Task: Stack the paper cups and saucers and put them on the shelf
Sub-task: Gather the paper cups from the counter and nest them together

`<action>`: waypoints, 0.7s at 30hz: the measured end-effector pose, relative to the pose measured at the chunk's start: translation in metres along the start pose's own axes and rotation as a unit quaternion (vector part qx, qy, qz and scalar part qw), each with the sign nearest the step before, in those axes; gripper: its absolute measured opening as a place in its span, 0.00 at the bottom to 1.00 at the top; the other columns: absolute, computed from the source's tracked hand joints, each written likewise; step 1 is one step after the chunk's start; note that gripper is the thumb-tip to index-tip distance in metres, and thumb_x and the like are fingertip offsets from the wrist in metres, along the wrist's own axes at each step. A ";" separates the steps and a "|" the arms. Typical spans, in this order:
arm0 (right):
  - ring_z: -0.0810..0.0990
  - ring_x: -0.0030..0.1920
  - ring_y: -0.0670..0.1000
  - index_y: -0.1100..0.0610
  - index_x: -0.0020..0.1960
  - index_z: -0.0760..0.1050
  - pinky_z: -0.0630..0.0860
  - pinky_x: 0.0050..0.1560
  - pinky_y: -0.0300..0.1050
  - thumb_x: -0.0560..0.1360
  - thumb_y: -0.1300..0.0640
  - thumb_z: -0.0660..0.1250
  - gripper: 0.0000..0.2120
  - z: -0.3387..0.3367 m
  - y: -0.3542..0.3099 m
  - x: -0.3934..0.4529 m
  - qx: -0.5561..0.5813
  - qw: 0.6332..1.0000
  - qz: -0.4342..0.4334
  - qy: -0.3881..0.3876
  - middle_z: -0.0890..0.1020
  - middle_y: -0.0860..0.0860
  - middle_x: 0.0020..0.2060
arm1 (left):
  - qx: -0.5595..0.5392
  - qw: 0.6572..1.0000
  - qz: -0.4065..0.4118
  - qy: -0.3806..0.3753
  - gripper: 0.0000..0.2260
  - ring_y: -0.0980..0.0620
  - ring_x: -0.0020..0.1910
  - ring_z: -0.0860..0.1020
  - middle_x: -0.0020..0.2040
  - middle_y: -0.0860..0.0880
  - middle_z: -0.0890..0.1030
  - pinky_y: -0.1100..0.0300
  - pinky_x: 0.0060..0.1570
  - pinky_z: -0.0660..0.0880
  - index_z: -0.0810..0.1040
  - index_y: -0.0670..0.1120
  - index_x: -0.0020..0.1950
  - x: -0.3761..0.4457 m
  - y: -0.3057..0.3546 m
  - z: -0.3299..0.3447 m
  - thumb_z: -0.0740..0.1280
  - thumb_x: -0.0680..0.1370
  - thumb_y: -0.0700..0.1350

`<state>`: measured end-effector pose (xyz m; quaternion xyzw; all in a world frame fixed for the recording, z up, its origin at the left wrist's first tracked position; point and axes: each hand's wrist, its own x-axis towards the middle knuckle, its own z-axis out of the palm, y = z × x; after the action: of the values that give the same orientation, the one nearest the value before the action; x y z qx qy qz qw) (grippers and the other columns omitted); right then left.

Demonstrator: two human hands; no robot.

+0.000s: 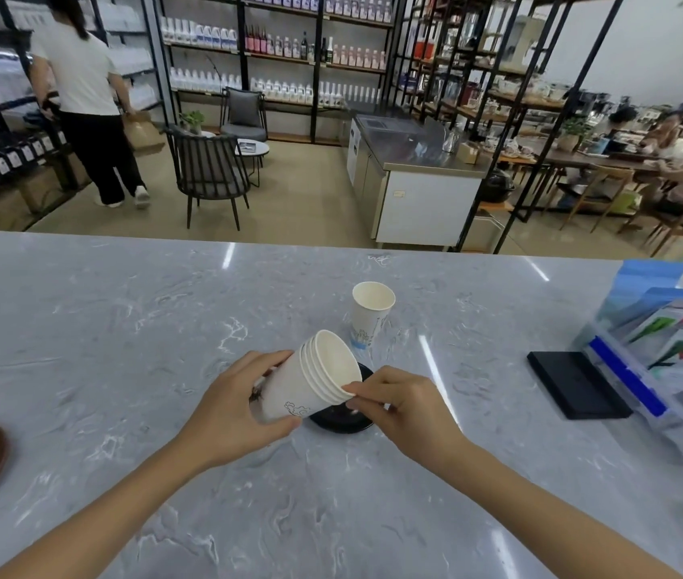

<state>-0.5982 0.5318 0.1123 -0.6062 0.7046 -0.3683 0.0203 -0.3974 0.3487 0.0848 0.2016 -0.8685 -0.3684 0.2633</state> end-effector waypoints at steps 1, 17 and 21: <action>0.84 0.43 0.50 0.51 0.58 0.85 0.81 0.43 0.47 0.76 0.57 0.74 0.11 0.000 0.004 0.004 -0.015 1.000 -0.006 -0.002 0.86 0.49 0.46 | -0.002 1.000 -0.003 0.001 0.35 0.59 0.62 0.76 0.61 0.63 0.77 0.64 0.52 0.78 0.71 0.66 0.69 0.004 -0.002 0.000 0.80 0.65 0.56; 0.82 0.58 0.55 0.45 0.71 0.68 0.81 0.54 0.49 0.77 0.48 0.72 0.25 -0.020 0.154 0.139 -0.230 0.954 0.169 -0.096 0.69 0.52 0.72 | -0.044 0.996 -0.075 0.012 0.33 0.64 0.59 0.78 0.61 0.62 0.79 0.71 0.48 0.78 0.72 0.66 0.66 0.056 -0.047 0.010 0.83 0.65 0.52; 0.82 0.55 0.54 0.50 0.62 0.77 0.79 0.52 0.48 0.80 0.49 0.68 0.12 -0.020 0.165 0.139 -0.232 0.953 0.170 -0.091 0.79 0.51 0.64 | -0.051 0.995 -0.089 0.010 0.33 0.63 0.58 0.78 0.58 0.66 0.79 0.70 0.46 0.79 0.73 0.68 0.64 0.056 -0.056 0.013 0.81 0.62 0.57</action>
<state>-0.7830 0.4193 0.0949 -0.4959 0.8588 -0.1289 0.0051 -0.4401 0.2886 0.0531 0.2677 -0.8248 -0.4318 0.2481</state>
